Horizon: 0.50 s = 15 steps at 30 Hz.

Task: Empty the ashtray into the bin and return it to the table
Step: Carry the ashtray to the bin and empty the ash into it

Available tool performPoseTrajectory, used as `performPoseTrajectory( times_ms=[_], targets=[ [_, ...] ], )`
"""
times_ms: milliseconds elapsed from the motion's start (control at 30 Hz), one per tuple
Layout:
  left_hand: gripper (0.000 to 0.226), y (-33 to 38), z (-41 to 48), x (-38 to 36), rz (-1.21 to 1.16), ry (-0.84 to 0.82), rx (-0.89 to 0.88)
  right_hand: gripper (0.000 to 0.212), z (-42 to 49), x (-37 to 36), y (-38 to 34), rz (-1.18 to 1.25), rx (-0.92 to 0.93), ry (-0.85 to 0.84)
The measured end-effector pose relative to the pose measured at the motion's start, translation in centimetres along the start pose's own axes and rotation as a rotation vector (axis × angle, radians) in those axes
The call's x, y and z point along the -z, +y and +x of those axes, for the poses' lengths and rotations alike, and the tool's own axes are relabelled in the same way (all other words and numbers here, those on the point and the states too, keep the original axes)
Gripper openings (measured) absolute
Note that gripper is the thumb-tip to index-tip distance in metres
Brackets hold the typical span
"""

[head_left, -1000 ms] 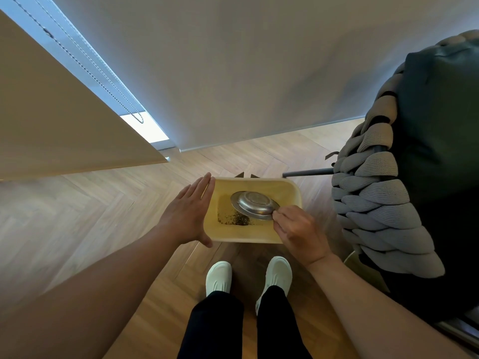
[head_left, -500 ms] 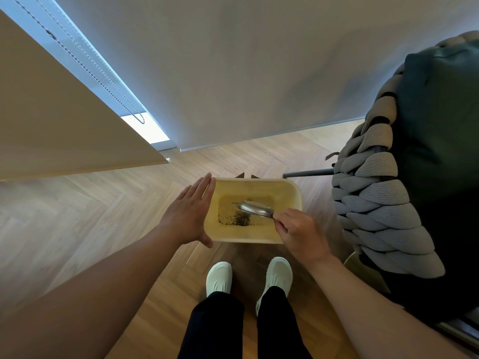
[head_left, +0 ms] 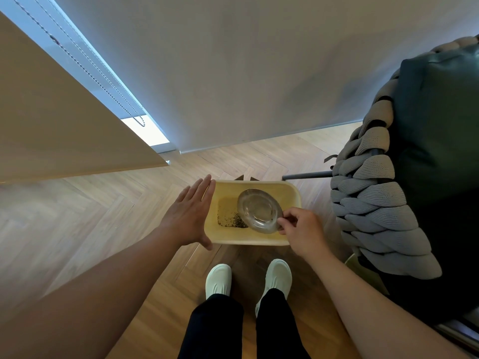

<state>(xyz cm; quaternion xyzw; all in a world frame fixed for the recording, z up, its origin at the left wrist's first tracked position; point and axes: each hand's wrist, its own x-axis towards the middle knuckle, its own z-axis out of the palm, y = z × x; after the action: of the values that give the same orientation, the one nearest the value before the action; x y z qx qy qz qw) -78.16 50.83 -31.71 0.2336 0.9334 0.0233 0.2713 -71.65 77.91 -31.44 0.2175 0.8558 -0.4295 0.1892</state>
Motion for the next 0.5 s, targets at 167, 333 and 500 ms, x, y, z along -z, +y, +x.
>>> performPoseTrajectory(
  times_ms=[167, 333, 500],
  targets=[
    [0.156, -0.07, 0.03, 0.1, -0.04, 0.01, 0.01, 0.022, -0.01, 0.19, -0.04, 0.179, -0.136, -0.007],
    [0.149, 0.24, 0.01, 0.4, -0.081, 0.043, 0.021, 0.018, -0.18, 0.21, -0.08, 0.342, -0.243, -0.018],
    [0.137, 0.84, 0.09, 0.67, -0.081, 0.088, 0.025, 0.011, -0.53, 0.5, -0.61, 0.456, -0.313, -0.033]
  ],
)
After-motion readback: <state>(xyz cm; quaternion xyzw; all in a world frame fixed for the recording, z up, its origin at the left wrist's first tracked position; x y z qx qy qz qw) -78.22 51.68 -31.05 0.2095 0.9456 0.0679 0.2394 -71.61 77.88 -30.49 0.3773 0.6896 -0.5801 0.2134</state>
